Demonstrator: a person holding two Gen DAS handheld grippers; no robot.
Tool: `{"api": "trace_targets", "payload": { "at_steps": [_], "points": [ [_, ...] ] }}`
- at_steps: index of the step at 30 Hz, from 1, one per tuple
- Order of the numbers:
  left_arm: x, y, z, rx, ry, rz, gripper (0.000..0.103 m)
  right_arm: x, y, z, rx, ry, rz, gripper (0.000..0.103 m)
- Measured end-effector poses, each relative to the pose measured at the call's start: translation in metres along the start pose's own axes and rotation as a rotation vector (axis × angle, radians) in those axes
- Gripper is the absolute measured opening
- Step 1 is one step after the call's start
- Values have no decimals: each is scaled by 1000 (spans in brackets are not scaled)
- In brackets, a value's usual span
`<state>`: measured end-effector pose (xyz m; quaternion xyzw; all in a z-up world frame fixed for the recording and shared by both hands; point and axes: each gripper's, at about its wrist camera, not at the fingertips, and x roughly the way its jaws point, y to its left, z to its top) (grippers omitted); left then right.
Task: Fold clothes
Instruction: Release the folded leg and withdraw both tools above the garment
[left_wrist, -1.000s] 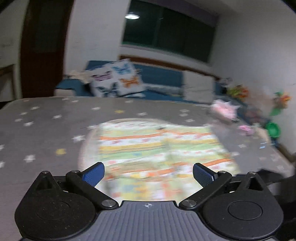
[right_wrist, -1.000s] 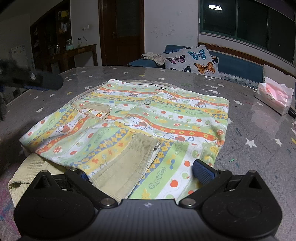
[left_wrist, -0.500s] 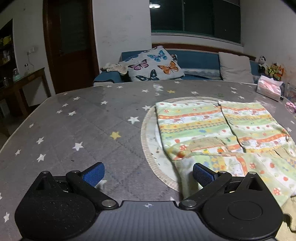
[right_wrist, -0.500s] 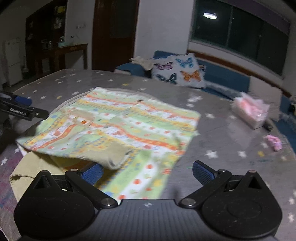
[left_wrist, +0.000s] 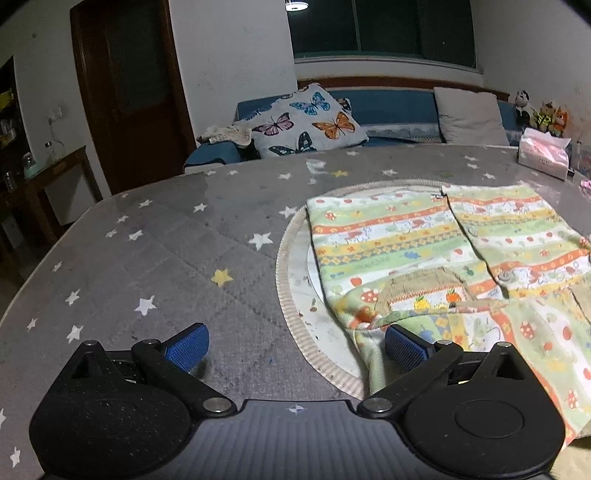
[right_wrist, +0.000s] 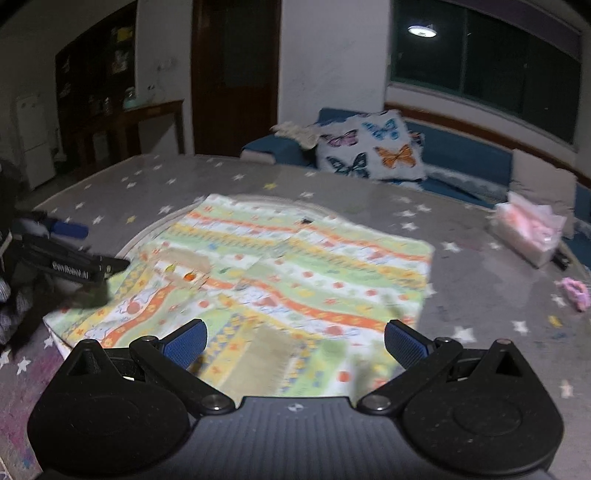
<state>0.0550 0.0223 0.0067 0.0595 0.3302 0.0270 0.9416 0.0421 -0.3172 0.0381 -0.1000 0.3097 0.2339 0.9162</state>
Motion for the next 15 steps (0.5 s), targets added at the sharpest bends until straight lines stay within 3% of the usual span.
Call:
{"api": "trace_targets", "payload": {
  "at_steps": [5,10,15],
  "points": [
    [-4,-8,1,29,-20,-19,103,22,9,-6,-17,42,-16,103],
    [2,-9,-3,57,-13,9,103,22,-2,-16,-16,87,-82,103],
    [0,-8,-1,55,-25,39,103,11,-11,-15,7,65,-124,103]
  ]
}}
